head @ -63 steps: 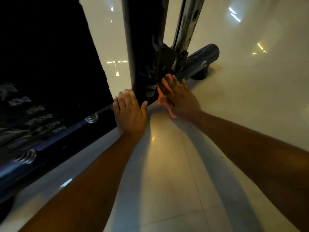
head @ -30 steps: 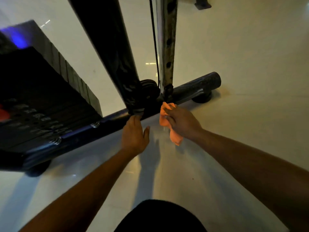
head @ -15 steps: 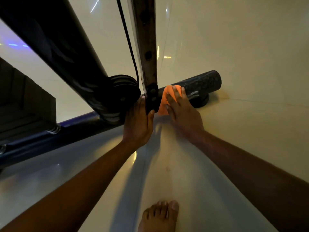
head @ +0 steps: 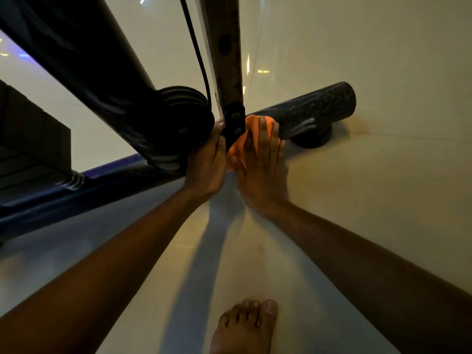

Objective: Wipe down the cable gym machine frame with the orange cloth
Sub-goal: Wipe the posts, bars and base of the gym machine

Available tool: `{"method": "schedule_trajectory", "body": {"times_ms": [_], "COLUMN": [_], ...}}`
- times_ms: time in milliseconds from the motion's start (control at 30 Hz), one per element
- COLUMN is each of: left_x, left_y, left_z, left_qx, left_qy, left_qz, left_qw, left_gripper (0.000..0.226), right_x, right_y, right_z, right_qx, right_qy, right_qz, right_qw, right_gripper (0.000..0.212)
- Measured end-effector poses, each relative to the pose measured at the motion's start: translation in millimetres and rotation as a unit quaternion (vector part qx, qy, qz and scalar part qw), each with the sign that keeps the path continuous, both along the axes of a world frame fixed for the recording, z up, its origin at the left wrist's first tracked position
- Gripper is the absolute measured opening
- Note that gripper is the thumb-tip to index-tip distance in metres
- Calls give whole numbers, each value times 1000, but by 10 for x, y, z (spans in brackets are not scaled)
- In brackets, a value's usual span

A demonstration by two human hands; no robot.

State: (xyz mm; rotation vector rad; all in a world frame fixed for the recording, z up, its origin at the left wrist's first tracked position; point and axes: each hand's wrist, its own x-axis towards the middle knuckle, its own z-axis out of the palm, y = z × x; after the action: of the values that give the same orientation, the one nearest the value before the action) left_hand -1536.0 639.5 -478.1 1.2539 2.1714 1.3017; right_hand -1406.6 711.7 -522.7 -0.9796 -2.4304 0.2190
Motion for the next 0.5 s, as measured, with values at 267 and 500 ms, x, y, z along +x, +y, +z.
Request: {"method": "schedule_trajectory", "body": {"times_ms": [267, 500], "left_x": [-47, -57], "left_y": [8, 10], "left_z": [-93, -80], "left_qx": [3, -13], "left_qy": [0, 17], "left_qz": [-24, -19], "left_qw": [1000, 1000], "left_gripper": [48, 50], "right_x": [181, -88], "right_y": [403, 161], "right_z": [-93, 7], "right_qx": [66, 30], "right_qy": [-58, -37], "right_qz": [-23, -57], "right_qw": [996, 997], "right_gripper": [72, 88]}}
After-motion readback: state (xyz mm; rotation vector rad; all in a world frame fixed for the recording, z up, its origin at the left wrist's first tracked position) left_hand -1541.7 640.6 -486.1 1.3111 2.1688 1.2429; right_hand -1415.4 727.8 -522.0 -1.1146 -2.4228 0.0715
